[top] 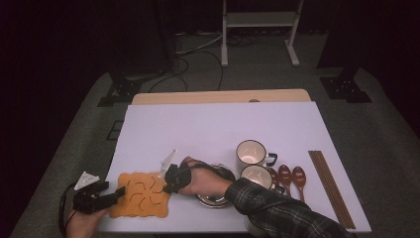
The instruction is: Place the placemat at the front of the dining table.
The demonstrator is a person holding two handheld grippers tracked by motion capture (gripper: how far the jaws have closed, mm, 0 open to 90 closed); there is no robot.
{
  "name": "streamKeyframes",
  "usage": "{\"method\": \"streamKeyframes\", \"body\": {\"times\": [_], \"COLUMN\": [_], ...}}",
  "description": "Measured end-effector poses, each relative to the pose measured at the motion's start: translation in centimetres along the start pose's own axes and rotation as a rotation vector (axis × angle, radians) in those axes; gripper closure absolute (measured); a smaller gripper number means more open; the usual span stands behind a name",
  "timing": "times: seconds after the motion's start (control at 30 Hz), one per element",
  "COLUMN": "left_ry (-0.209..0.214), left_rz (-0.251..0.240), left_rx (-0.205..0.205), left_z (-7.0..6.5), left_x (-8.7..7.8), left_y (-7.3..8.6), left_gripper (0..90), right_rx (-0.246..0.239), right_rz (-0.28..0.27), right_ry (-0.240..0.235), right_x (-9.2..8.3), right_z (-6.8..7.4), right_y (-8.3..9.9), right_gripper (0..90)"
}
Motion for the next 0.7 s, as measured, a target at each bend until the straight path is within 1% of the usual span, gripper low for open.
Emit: {"method": "streamKeyframes", "body": {"times": [0.43, 0.57, 0.6, 0.7], "left_ry": [-0.001, -0.004, -0.011, -0.015], "left_rz": [0.003, 0.005, 0.004, -0.003], "left_rx": [0.003, 0.005, 0.006, 0.005], "left_z": [-0.01, 0.04, 0.07, 0.18], "left_x": [0.0, -0.02, -0.06, -0.3], "left_y": [-0.05, -0.07, -0.11, -0.29], "left_gripper": [27.7, 27.8, 27.7, 27.7], "right_rx": [-0.005, -0.006, -0.007, -0.008], "right_rz": [0.004, 0.014, 0.016, 0.02], "right_ry": [0.005, 0.006, 0.007, 0.008], "right_x": [0.05, 0.13, 0.15, 0.19], "right_z": [-0.01, 0.0, -0.01, -0.01], "right_y": [0.08, 0.19, 0.22, 0.28], "right_gripper": [89.4, 89.4, 89.3, 89.3]}}
Point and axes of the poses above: each handheld gripper's, and its own axes: x roughly forward along the jaws, y roughly out of its underside, z roughly to its left, the point moved 8 cm from there along x, roughly forward along the jaws, and after that the axes turned 3 degrees about x, right-handed, at the moved point
